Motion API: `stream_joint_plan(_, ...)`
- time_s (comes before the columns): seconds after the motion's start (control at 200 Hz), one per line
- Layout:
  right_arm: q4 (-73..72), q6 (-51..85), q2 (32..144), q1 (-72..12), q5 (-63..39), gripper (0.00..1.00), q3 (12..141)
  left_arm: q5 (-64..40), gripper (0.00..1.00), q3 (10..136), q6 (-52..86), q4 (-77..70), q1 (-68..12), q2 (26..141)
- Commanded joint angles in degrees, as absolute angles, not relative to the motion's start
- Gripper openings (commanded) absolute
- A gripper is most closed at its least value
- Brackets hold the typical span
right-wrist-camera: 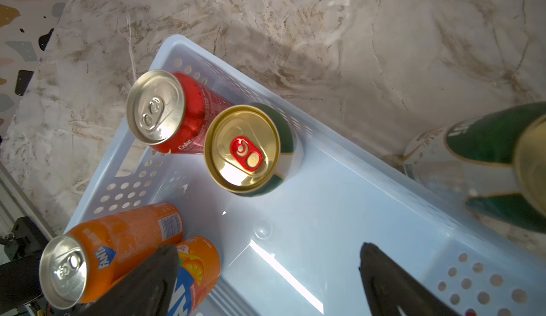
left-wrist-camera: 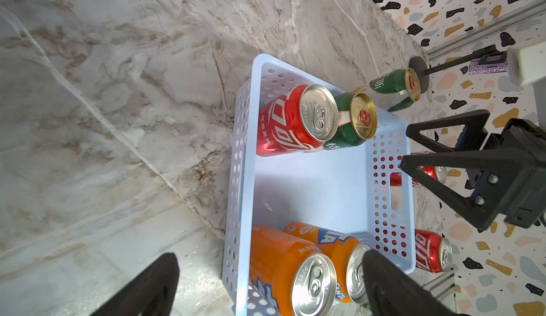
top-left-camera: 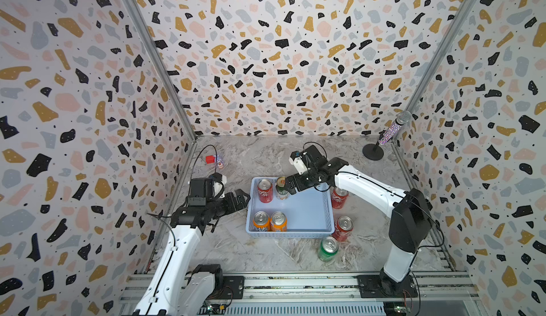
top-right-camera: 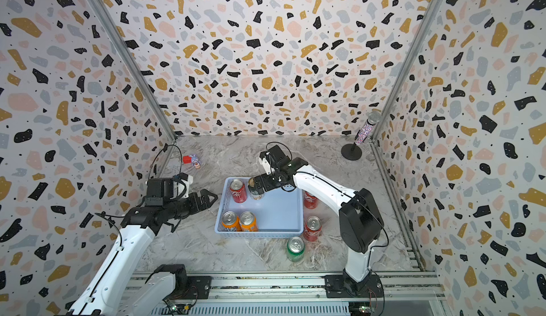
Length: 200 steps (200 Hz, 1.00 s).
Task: Take out the drinks from the basket
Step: Pick up the drink from the basket.
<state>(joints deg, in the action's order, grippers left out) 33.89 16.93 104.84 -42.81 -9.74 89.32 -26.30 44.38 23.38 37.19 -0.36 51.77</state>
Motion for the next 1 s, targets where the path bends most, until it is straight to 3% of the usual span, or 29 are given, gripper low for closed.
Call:
stream_joint_plan(0.0,37.34,15.18,106.55,-43.42,-7.68,1.00,93.60,-26.89,1.00,43.95,23.61,35.32,0.00,51.62)
stream_joint_plan(0.996,42.70,15.94,121.85,-45.00,-6.97,0.99,107.92,-28.27,1.00,44.01,24.08,35.25,0.00,52.25)
